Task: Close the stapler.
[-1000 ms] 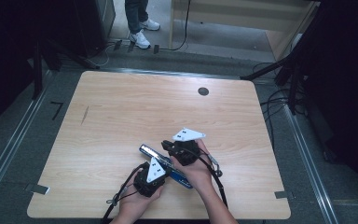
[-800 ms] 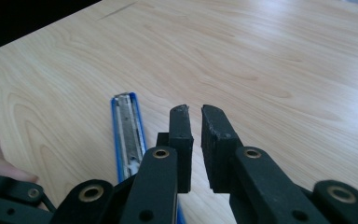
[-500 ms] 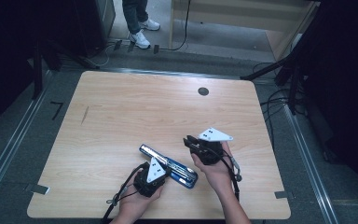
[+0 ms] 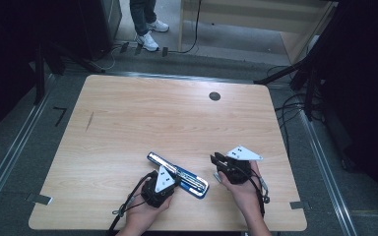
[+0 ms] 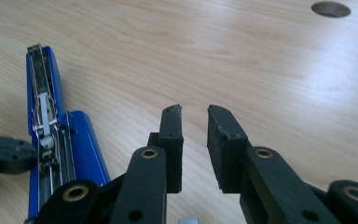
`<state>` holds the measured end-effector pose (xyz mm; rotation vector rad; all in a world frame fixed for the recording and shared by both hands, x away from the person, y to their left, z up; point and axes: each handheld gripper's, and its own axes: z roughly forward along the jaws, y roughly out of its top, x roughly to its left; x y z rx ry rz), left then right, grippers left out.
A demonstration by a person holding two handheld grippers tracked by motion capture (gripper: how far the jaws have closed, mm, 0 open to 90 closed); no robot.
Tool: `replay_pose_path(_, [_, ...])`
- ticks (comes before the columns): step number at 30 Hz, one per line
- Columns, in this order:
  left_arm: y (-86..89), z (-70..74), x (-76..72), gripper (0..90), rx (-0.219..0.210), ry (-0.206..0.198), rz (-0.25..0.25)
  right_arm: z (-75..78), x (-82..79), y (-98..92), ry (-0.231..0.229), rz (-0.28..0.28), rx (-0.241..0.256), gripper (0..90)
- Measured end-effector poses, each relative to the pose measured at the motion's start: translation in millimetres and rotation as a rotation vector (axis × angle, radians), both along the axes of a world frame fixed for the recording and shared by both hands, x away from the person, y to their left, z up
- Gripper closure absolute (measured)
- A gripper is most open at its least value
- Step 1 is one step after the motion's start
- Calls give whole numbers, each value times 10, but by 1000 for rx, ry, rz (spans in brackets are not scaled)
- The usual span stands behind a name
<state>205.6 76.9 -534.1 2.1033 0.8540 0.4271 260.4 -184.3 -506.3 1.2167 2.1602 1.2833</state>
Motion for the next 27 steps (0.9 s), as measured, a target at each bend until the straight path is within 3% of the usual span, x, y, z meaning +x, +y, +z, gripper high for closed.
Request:
replay_pose_path(16, [-1, 0, -2, 900, 0, -1, 1, -187, -223, -187, 75, 17, -42, 731])
replay_pose_path(27, [-1, 1, -3, 900, 1, -1, 2, -270, -313, -174, 80, 10, -63, 695])
